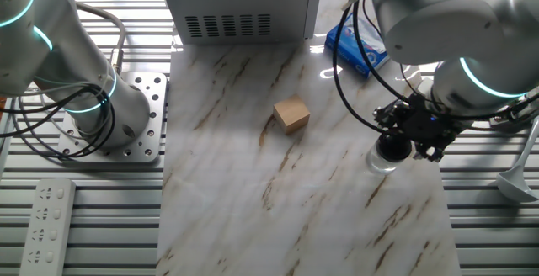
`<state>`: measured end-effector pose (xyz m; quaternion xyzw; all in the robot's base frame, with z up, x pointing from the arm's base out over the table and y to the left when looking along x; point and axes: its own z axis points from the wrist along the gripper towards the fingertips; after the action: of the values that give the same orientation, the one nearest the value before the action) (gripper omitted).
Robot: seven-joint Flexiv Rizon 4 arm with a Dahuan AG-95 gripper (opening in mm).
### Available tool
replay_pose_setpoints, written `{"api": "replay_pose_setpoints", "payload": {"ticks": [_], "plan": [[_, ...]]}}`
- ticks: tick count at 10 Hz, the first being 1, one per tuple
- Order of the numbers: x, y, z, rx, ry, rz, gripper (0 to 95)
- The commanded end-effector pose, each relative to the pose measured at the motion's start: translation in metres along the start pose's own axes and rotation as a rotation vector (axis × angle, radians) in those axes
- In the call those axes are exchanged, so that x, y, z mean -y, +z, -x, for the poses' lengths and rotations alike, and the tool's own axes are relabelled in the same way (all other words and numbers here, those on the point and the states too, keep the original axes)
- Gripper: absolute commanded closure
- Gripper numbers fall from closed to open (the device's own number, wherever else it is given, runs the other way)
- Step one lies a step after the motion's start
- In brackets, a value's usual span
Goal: Unscrew the lid from the jar
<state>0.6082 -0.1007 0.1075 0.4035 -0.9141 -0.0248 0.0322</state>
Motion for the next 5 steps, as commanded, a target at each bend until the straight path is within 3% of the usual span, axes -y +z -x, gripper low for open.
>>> {"api": "replay_pose_setpoints", "payload": {"ticks": [1,2,4,5], "plan": [[-0.0005,0.0025,-0.0013,0.002,0.079,-0.001,19.0],[-0.0001,0.0038,-0.0011,0.003,0.095,-0.001,38.0],[-0.0001,0.0042,-0.0011,0.006,0.097,-0.003,38.0],[-0.0001,0.0042,-0.0011,0.006,0.097,-0.004,57.0]]}}
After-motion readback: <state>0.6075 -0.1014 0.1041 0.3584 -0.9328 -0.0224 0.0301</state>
